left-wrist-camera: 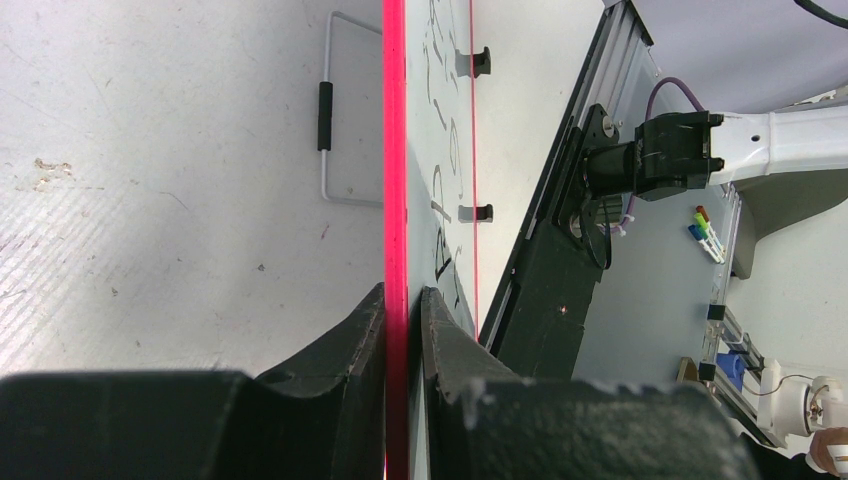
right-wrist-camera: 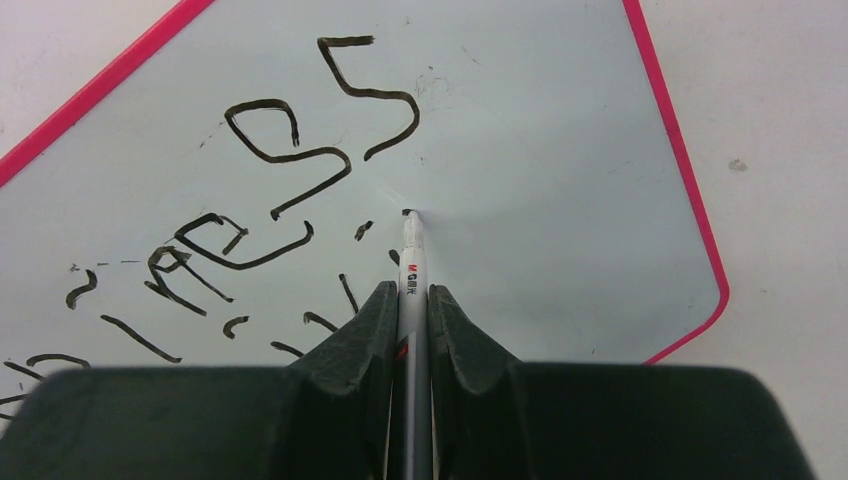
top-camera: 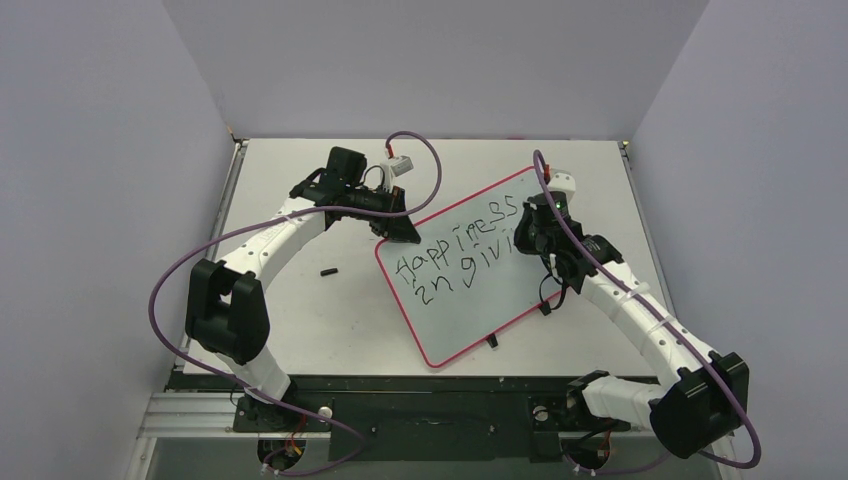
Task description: Write a sentence on the whiteboard
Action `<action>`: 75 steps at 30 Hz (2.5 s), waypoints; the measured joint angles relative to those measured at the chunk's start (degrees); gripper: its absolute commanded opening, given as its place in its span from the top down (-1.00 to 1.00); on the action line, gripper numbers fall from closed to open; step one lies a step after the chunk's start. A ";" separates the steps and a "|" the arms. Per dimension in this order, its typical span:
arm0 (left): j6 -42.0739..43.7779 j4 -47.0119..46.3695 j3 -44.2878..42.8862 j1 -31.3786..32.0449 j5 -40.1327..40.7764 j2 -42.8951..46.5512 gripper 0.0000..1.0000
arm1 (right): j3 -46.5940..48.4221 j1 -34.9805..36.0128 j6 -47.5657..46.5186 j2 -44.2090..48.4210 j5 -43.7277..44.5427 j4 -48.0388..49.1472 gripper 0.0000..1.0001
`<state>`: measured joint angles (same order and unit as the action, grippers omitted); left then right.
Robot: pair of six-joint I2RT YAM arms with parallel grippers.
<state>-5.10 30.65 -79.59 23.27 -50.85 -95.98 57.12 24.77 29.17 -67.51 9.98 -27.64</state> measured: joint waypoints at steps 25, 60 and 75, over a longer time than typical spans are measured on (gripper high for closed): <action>-0.22 0.37 0.15 0.00 0.11 0.00 1.00 | -7.02 -0.37 0.46 4.46 -1.70 1.33 1.00; -0.72 0.46 0.31 0.00 0.13 0.00 1.00 | 0.83 -2.32 0.44 -3.17 0.04 1.53 1.00; -0.61 0.85 0.31 0.00 0.13 0.00 1.00 | -5.84 -2.34 0.44 2.34 0.04 2.05 1.00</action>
<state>-5.72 31.51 -79.29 23.27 -50.72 -95.98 51.29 22.44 29.61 -65.17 10.02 -25.58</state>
